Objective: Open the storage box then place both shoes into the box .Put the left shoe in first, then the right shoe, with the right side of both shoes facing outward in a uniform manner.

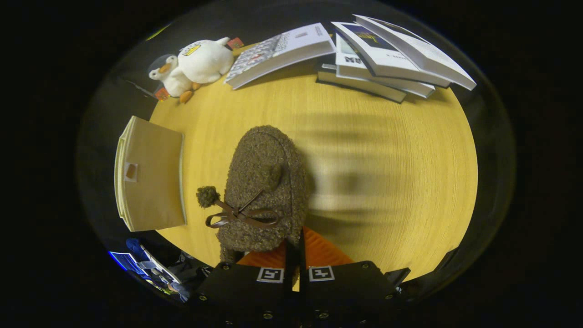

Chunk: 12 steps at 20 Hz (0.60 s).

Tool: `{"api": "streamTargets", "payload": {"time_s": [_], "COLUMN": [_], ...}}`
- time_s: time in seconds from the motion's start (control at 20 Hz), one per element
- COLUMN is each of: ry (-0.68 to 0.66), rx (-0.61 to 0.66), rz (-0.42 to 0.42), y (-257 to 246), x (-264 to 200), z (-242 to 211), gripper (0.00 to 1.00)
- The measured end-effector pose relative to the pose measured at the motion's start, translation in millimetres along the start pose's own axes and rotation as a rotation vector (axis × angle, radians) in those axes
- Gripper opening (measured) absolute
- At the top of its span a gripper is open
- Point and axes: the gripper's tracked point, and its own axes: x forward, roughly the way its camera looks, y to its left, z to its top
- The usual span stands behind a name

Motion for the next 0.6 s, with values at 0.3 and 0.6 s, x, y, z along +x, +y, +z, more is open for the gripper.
{"api": "streamTargets", "payload": {"time_s": [0.3, 0.6], "ry": [-0.095, -0.13], "rx": [-0.192, -0.35], "rz": [0.077, 0.146], "y": [102, 214], "x": [-68, -92], "z": [47, 75], "gripper": [0.06, 0.06]}}
